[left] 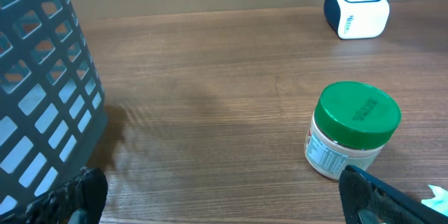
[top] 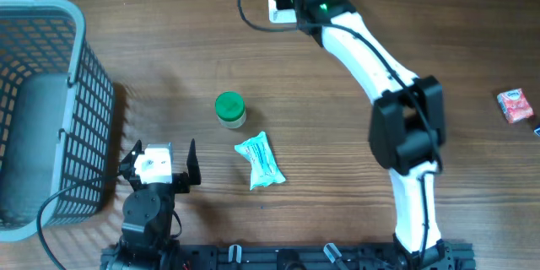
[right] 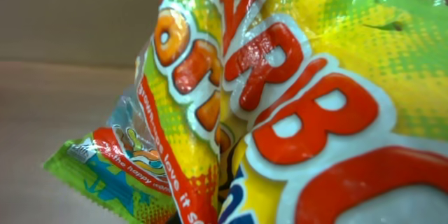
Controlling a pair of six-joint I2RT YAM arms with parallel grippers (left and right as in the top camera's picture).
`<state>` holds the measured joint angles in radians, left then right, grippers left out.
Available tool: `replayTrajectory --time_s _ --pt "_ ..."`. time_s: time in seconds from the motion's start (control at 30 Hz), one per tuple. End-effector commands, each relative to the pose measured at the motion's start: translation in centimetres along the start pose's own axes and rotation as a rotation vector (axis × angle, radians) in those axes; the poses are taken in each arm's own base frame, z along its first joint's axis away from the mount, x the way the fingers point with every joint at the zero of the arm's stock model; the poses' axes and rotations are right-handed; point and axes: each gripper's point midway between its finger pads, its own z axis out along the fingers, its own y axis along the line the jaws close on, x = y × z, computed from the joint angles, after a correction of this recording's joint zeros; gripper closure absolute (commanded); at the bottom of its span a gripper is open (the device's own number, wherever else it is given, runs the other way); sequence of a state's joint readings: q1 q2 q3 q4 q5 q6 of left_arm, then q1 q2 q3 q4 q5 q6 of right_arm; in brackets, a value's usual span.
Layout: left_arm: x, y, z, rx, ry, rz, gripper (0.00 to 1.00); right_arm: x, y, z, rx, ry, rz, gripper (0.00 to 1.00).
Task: Scan the item barcode
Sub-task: 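Lift the Haribo bag and hold it under the scanner, then carry the Haribo bag to the right edge and release it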
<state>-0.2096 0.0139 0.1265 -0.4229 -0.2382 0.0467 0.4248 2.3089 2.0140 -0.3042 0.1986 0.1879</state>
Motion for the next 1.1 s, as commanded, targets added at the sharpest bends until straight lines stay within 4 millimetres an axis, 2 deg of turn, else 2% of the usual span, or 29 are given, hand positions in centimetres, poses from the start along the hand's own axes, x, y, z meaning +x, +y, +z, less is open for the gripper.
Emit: replayTrajectory --time_s 0.0,0.13,0.43,0.53,0.63,0.7,0.77,0.83,0.87,0.9,0.93,1.0,1.07 --pt "-0.1 0.0 0.0 -0.001 -0.008 -0.010 0.00 -2.3 -1.9 0.3 0.140 -0.073 -0.063 0.95" --pt "-0.1 0.0 0.0 -0.001 -0.008 -0.010 0.00 -1.2 -2.9 0.8 0.199 -0.050 -0.078 0.95" --pt "-0.1 0.0 0.0 -0.001 -0.008 -0.010 0.00 0.2 -4.2 1.2 0.166 0.019 -0.010 0.95" --pt "-0.1 0.0 0.0 -0.001 -0.008 -0.010 0.00 1.0 -6.4 0.0 0.221 0.081 0.064 0.95" --pt "-0.1 0.0 0.0 -0.001 -0.008 -0.010 0.00 0.2 -13.4 -4.3 0.358 0.140 0.210 0.95" --pt "-0.1 0.0 0.0 -0.001 -0.008 -0.010 0.00 -0.2 -19.9 -8.4 0.456 0.191 0.277 0.95" --pt "-0.1 0.0 0.0 -0.001 -0.008 -0.010 0.00 1.3 -26.7 -11.6 0.567 0.260 0.362 0.96" --pt "-0.1 0.0 0.0 -0.001 -0.008 -0.010 0.00 4.2 -32.9 -13.7 0.667 0.338 0.435 0.95" --pt "-0.1 0.0 0.0 -0.001 -0.008 -0.010 0.00 6.7 -37.4 -15.0 0.738 0.385 0.496 0.96" --pt "-0.1 0.0 0.0 -0.001 -0.008 -0.010 0.00 8.1 -40.0 -15.9 0.777 0.401 0.536 0.95" --pt "-0.1 0.0 0.0 -0.001 -0.008 -0.010 0.00 10.5 -43.8 -16.8 0.818 0.417 0.602 0.96" --pt "-0.1 0.0 0.0 -0.001 -0.008 -0.010 0.00 14.1 -47.4 -15.9 0.713 0.437 0.660 0.95" --pt "-0.1 0.0 0.0 -0.001 -0.008 -0.010 0.00 16.6 -48.5 -14.9 0.625 0.444 0.733 0.95"
